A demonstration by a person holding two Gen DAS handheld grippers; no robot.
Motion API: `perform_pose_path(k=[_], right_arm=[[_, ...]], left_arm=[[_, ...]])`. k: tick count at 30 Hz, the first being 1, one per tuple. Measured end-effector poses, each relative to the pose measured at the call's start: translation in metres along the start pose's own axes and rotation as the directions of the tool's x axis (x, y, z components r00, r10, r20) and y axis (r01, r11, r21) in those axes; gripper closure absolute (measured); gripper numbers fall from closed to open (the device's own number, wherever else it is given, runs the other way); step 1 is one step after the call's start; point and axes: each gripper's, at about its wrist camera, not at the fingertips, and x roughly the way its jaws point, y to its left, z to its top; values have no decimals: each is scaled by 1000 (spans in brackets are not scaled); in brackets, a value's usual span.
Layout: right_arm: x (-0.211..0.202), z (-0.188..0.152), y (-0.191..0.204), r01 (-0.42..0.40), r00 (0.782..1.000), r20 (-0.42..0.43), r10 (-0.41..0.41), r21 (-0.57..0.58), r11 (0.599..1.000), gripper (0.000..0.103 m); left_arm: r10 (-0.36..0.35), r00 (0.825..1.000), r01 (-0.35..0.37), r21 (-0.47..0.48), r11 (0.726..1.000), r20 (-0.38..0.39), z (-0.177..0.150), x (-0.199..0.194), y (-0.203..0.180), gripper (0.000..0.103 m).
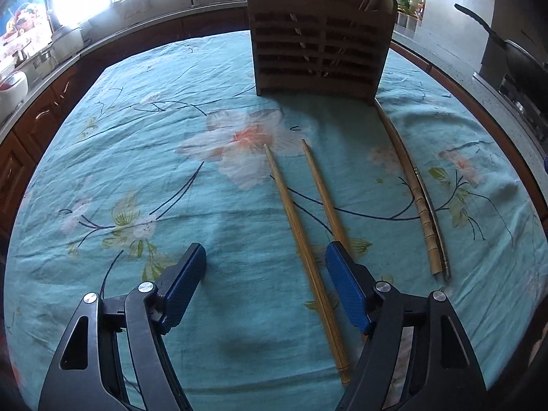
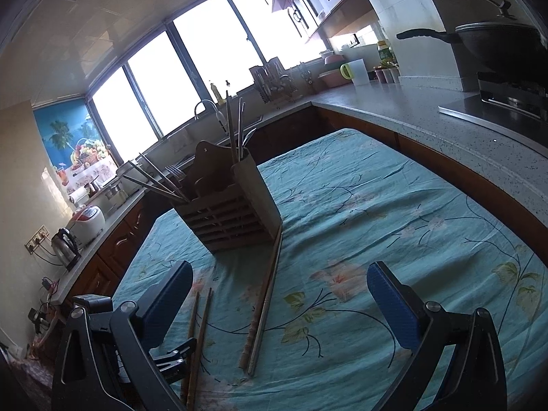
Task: Organize utensils
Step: 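Grasp a wooden chopstick with the left tool while the right tool grasps another wooden chopstick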
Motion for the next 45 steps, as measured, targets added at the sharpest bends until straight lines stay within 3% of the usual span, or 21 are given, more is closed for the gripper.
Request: perform_pose_path(k=[6,12,15,18,21,26,31,42,45], right_arm=[[12,-8,26,-56,998,-38,53,-93,994,1],[46,-19,51,-142,980,-155,122,-131,981,3],[66,-22,63,-154,971,-208,120,-153,976,13],[86,-24,72,-165,958,-261,119,-165,972,23],[94,-23,69,-140,959,-267,96,-148,979,33],[91,-14,55,-108,965,-250,79,-104,989,33],[90,-16,59,-116,963,-258,82,-118,986,35],[126,-40,93,-154,923,-380,61,-222,963,59],[144,-44,103,-144,910,-414,25,-260,955,67]], left_arm=[[-56,998,56,-86,995,-3,4,-4,32,34],[-23,1000,21,-119,993,-14,12,3,56,35],[-33,999,30,-142,989,-18,16,4,65,35],[-145,989,141,-199,970,-5,19,3,74,35],[-185,983,180,-188,965,-7,24,9,66,35],[-88,996,87,-61,994,-20,23,11,38,38],[-52,998,52,-2,999,-25,12,3,48,43],[-125,992,120,-168,978,-19,18,2,93,47],[-113,993,106,-171,980,-32,23,9,90,59]])
